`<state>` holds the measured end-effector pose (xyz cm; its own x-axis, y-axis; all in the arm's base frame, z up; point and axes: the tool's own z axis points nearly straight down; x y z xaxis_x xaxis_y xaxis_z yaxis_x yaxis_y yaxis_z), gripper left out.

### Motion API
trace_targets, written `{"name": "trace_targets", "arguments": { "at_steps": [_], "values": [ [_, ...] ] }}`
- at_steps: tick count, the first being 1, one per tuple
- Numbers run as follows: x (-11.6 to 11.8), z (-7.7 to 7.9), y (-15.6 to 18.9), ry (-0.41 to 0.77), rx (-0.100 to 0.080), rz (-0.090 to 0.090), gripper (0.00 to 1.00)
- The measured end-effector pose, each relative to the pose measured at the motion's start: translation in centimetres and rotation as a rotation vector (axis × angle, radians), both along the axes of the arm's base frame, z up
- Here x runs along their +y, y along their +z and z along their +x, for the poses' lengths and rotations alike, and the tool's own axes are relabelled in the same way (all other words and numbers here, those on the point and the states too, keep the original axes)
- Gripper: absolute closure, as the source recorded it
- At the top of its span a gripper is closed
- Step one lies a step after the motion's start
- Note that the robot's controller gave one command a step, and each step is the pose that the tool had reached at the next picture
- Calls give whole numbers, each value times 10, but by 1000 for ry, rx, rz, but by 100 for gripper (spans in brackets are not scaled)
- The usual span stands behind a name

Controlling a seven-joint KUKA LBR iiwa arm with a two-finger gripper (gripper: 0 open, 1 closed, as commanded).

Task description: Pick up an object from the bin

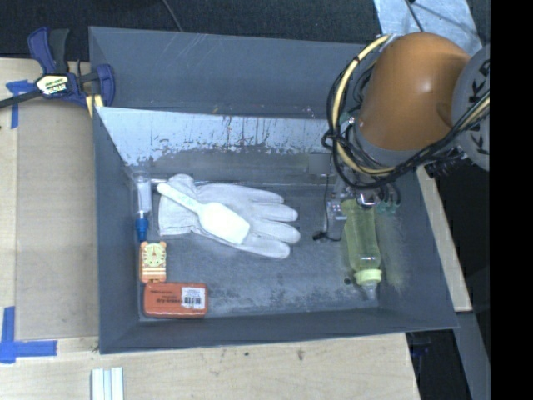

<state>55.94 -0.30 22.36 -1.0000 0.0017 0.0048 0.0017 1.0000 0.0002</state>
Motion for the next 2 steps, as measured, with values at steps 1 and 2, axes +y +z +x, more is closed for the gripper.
{"name": "trace_targets", "arguments": {
  "at_steps": [1,2],
  "values": [
    [0,1,5,0,-9,0,0],
    [4,8,-46,-9,-15,0,0]
  ]
}}
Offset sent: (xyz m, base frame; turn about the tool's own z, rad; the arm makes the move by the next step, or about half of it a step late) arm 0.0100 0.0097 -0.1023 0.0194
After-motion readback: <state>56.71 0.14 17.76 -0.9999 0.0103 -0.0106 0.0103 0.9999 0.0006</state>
